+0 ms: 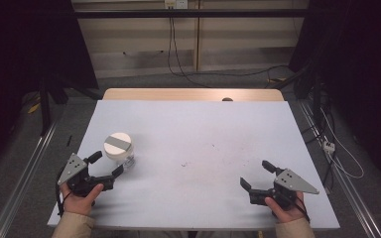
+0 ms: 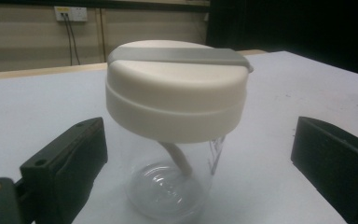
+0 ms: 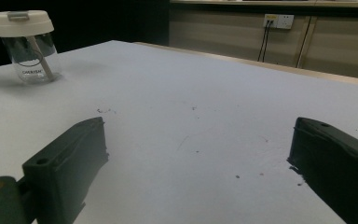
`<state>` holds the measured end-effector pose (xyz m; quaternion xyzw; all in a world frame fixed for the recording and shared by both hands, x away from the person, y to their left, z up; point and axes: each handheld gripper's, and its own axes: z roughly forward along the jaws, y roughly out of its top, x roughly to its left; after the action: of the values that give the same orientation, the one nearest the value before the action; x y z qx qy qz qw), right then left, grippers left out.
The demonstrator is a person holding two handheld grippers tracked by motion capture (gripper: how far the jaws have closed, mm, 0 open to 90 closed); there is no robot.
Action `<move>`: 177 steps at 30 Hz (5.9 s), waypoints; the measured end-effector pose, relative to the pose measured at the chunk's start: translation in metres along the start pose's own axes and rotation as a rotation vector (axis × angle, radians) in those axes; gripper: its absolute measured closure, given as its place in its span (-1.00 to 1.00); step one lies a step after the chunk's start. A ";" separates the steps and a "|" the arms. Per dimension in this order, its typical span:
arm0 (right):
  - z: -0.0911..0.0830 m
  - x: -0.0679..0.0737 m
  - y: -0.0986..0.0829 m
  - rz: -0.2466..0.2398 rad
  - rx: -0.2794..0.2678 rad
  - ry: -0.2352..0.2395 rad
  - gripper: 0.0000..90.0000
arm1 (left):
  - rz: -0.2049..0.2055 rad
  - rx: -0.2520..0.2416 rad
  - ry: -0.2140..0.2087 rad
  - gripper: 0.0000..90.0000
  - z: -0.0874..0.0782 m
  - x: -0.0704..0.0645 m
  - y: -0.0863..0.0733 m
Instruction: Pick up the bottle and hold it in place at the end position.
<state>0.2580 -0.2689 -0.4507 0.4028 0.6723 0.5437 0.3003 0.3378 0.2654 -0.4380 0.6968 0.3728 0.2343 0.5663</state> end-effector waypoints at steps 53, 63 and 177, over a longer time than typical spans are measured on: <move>-0.002 0.001 0.000 -0.010 -0.002 0.001 -0.92 | 0.010 0.122 0.177 -0.72 0.067 -0.009 0.002; -0.002 0.000 0.000 -0.008 -0.007 0.005 -0.92 | 0.033 0.123 0.172 -0.60 0.068 -0.006 0.002; 0.000 -0.002 0.000 -0.001 -0.013 0.013 -0.91 | 0.136 0.175 -0.165 -0.59 0.192 -0.076 0.046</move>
<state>0.2595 -0.2706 -0.4506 0.3968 0.6709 0.5507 0.2988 0.4464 0.0838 -0.4341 0.7840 0.2960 0.1807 0.5149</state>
